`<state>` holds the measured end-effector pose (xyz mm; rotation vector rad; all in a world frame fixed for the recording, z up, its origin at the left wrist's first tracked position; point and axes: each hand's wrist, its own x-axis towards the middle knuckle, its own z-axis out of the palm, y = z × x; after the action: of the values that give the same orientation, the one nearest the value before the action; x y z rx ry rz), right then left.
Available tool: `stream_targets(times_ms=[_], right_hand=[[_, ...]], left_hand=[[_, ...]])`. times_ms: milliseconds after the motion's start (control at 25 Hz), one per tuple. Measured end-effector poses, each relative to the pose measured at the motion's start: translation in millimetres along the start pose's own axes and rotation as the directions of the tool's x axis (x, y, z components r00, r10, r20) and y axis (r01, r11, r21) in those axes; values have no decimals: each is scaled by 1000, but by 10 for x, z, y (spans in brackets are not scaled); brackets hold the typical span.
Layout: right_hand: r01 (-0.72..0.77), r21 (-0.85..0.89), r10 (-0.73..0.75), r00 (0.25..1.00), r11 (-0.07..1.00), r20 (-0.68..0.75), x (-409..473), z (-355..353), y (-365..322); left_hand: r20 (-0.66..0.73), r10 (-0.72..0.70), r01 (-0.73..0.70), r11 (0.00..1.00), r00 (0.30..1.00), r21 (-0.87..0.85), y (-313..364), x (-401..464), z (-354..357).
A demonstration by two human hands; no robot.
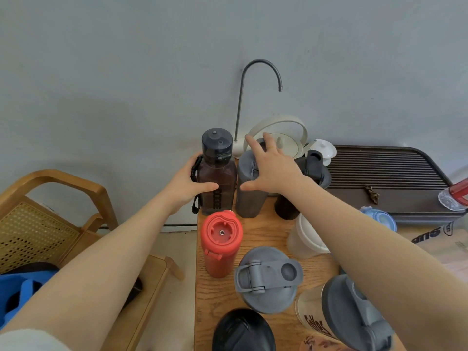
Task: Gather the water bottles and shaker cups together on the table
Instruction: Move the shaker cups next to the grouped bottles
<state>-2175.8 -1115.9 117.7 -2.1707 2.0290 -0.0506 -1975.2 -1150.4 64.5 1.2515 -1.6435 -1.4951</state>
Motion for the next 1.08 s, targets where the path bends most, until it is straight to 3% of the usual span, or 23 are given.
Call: stream_targets(times_ms=[160,320,440,520,560,640,680,760,800,840,920,1080], right_hand=[[103,37,-104,994,994,21,16,-5,145],[90,51,-91,996,995,22,-35,-6,163],[95,161,-77,990,982,-116,-270,-150,97],[165,334,-110,978,928,-175,-629,-282,77],[221,336,-190,974,916,-123,-834,-324,54],[300,236,-338,930,924,144,-1221,-363,-19],[324,164,-359,886,932,292,-1350,-340,-59],[405,-6,-363,826,914,431,-1474,-213,-93],[437,-95,-360,829,894,428,-1520,-123,-101],[452,-159,-363,844,878,395,-1561,-31,-100],[453,-191,-386,870,871,307,-1631,143,-77],[434,-117,-409,893,893,185,-1675,229,37]], left_hand=[[18,1,-1,1000,1000,-7,-11,31,-17],[29,-20,20,1000,999,3,-24,39,-16],[13,-74,74,997,997,26,-30,10,2],[-73,-84,91,992,994,93,5,-98,26],[-169,-18,47,984,986,172,38,-185,26],[-304,238,-140,939,923,313,173,-489,22],[-284,328,-248,927,901,281,221,-659,11],[-149,261,-265,964,954,-9,285,-996,49],[-58,197,-201,976,979,-87,228,-1151,88],[33,153,-151,987,988,-58,131,-1266,155],[107,91,-104,986,990,129,-73,-1438,337],[-143,94,-76,989,985,124,-145,-1458,632]])
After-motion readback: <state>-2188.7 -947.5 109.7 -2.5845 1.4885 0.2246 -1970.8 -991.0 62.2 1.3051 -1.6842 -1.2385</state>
